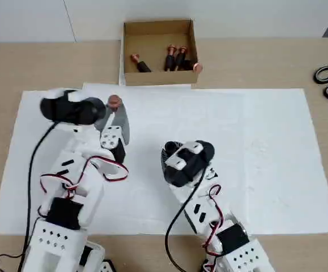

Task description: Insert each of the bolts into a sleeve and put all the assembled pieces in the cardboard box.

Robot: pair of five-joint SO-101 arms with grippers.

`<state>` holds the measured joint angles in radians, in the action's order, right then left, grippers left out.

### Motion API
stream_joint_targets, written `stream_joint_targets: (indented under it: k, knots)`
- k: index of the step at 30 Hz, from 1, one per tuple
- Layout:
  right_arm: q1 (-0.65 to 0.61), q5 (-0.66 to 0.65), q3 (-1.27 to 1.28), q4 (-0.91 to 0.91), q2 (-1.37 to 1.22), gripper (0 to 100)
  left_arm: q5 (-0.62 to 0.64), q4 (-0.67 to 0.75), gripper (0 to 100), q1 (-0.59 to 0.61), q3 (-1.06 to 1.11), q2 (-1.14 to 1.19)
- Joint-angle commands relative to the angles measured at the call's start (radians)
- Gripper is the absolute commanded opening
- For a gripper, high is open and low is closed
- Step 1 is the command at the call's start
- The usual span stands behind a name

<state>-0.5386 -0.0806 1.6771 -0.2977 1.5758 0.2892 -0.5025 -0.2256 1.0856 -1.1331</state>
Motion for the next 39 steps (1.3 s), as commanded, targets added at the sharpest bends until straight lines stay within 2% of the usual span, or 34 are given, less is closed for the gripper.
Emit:
stream_joint_targets:
  k: [1, 7, 11, 16, 26, 28, 33, 36, 39]
  knots:
    - [-0.013, 0.095, -0.002, -0.061, 0.056, 0.4, 0.002, 0.069, 1, -0.035, 0.024, -0.012]
    - [-0.018, 0.135, -0.003, -0.081, 0.059, 0.4, 0.005, 0.075, 1, -0.084, 0.028, -0.012]
    - [-0.064, 0.133, -0.018, -0.131, 0.058, 0.4, 0.003, 0.071, 1, -0.117, 0.027, -0.014]
    - [-0.064, 0.137, -0.048, -0.206, 0.058, 0.4, 0.005, 0.038, 1, -0.123, -0.036, -0.014]
    - [-0.054, 0.13, -0.138, -0.213, 0.039, 0.4, 0.006, 0.014, 1, -0.123, -0.096, 0.006]
    - [-0.033, 0.13, -0.172, -0.213, -0.012, 0.4, 0.006, -0.011, 1, -0.123, -0.15, 0.061]
    - [-0.012, 0.13, -0.279, -0.203, -0.206, 0.4, 0.077, -0.201, 1, -0.123, -0.378, 0.232]
    - [-0.01, 0.13, -0.334, -0.171, -0.329, 0.4, 0.081, -0.213, 1, -0.123, -0.441, 0.293]
    - [-0.012, 0.13, -0.345, -0.085, -0.432, 0.4, 0.08, -0.161, 1, -0.15, -0.423, 0.296]
